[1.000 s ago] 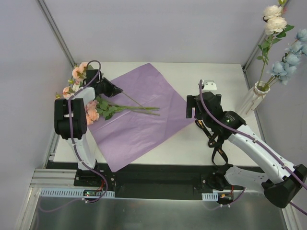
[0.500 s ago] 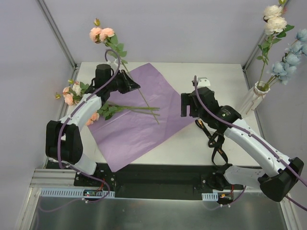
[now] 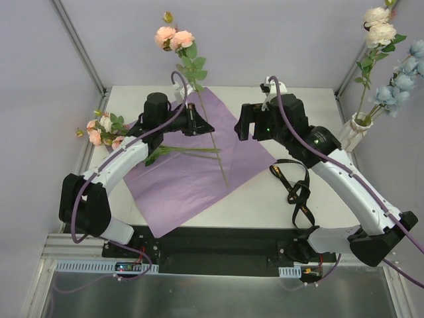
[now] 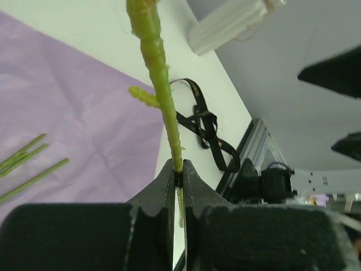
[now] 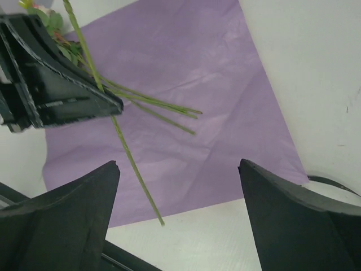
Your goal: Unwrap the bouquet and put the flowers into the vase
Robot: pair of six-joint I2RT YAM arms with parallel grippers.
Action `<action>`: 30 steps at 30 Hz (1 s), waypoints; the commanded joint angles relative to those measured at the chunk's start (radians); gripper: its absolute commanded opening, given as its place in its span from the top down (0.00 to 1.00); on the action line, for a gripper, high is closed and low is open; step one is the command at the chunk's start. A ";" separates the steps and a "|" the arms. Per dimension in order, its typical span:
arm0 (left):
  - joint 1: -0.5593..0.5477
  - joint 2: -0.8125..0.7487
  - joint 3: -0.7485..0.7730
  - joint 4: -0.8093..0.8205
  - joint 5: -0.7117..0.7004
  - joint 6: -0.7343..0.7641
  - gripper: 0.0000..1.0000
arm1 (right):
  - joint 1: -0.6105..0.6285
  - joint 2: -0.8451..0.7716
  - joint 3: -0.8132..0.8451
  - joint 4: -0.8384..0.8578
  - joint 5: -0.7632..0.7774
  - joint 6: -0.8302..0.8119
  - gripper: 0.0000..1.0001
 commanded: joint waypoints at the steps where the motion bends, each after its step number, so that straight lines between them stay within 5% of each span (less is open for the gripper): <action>1: -0.082 -0.058 0.021 0.108 0.140 0.090 1.00 | -0.032 0.014 0.096 0.010 -0.155 0.000 0.13; 13: -0.241 -0.048 0.044 0.066 0.197 0.178 1.00 | -0.035 0.020 0.073 0.075 -0.330 -0.041 0.38; 30: -0.326 -0.022 0.064 -0.037 0.157 0.310 1.00 | -0.041 0.028 0.103 0.018 -0.258 -0.084 0.57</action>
